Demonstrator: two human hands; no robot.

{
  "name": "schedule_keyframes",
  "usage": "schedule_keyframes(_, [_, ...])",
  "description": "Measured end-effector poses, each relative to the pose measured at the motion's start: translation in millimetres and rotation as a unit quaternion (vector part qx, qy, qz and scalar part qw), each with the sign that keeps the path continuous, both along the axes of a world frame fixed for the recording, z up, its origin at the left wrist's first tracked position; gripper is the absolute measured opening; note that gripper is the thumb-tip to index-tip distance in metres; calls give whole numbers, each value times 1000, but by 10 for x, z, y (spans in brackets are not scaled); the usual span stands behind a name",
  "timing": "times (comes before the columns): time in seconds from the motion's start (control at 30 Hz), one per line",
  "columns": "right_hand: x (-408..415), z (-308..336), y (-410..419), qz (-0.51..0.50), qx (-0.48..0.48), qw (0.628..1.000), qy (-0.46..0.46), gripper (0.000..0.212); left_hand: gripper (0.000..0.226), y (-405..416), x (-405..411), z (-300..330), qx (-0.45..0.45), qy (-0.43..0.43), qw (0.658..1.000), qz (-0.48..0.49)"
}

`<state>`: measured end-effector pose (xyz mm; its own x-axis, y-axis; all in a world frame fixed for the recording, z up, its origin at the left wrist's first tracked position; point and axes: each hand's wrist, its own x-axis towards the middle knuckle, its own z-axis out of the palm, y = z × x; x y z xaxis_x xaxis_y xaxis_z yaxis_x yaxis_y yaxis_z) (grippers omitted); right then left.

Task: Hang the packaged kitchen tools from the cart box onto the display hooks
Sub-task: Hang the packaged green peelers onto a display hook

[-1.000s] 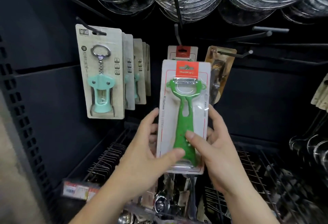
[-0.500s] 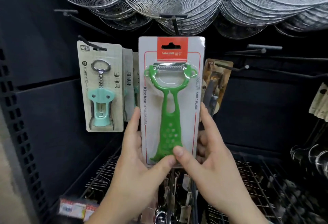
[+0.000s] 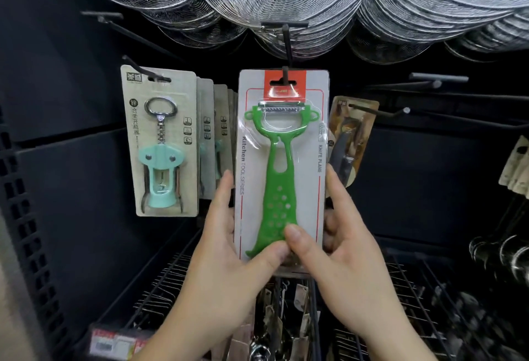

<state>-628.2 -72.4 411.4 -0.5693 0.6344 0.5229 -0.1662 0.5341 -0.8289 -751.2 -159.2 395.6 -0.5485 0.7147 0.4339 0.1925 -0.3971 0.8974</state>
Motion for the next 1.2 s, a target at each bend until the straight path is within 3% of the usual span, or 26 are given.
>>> schedule_keyframes(0.37, [-494, -166, 590, -160, 1, 987, -16, 55, 65, 683, -435, -53, -87, 95, 988, 90])
schedule_keyframes(0.47, [-606, -148, 746, -179, -8, 983, -34, 56, 60, 921, -529, -69, -100, 111, 984, 94])
schedule_keyframes(0.8, [-884, -126, 1135, -206, -31, 972, -105, 66, 78, 1496, -796, -186, -127, 126, 978, 106])
schedule_keyframes(1.03, [-893, -286, 1108, -231, -27, 963, -134, 57, 51, 1426, -860, -336, -150, 147, 973, 94])
schedule_keyframes(1.13, [-782, -528, 1024, -249, -29, 952, -174, 56, 76, 1262, -842, -480, -259, 209, 939, 85])
schedule_keyframes(1.2, [-631, -696, 940, -267, -30, 939, -217, 60, 78, 1112, -781, -607, -357, 298, 883, 65])
